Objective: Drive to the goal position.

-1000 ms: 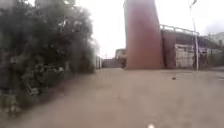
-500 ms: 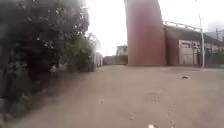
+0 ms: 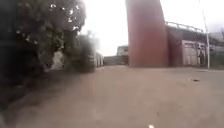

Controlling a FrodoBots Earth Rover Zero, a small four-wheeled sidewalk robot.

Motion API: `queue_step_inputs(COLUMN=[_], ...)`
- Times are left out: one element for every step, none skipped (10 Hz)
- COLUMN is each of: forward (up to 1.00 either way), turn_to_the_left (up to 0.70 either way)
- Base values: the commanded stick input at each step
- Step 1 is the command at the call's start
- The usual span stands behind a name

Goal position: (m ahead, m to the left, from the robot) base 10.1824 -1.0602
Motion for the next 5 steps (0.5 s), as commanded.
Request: queue_step_inputs(forward=[1.0, 1.0, 1.0, 1.0, 1.0], turn_to_the_left=[0.0, 0.0, 0.0, 0.0, 0.0])
